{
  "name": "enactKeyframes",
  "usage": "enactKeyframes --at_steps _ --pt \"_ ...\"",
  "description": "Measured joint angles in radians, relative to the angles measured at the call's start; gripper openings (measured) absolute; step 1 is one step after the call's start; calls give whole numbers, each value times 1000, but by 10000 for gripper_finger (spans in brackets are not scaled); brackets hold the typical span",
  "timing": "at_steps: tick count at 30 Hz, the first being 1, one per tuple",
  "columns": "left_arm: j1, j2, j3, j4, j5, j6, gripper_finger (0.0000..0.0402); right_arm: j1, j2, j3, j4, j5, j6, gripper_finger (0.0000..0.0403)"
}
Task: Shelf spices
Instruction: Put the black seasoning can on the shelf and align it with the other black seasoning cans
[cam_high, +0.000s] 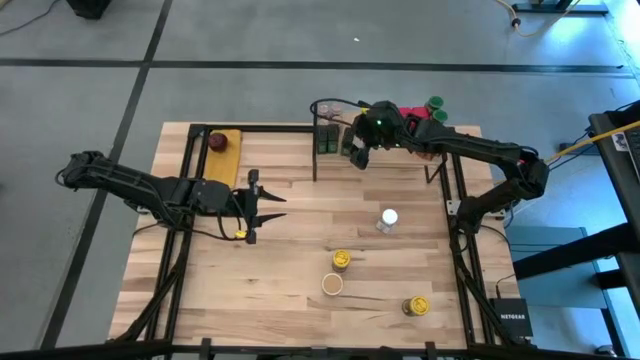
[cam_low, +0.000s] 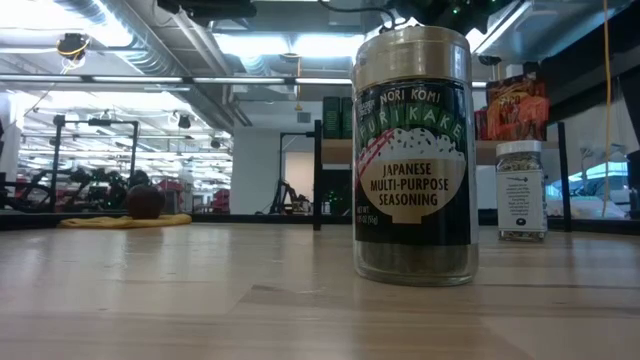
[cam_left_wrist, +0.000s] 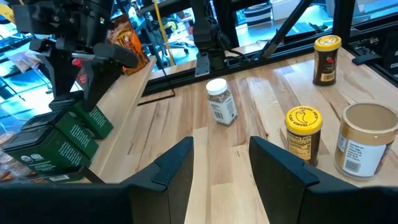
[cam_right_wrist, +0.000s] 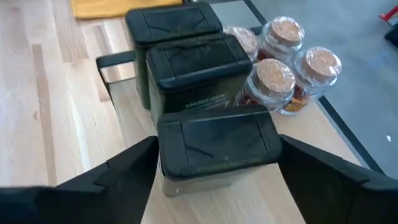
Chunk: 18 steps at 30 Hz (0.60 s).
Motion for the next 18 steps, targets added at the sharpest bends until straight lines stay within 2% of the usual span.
enactKeyframes --at_steps 10,18 --pt "0 0 0 0 0 0 150 0 0 0 -9 8 -7 361" --pt "0 0 0 -1 0 0 150 1 -55 0 16 9 -49 381"
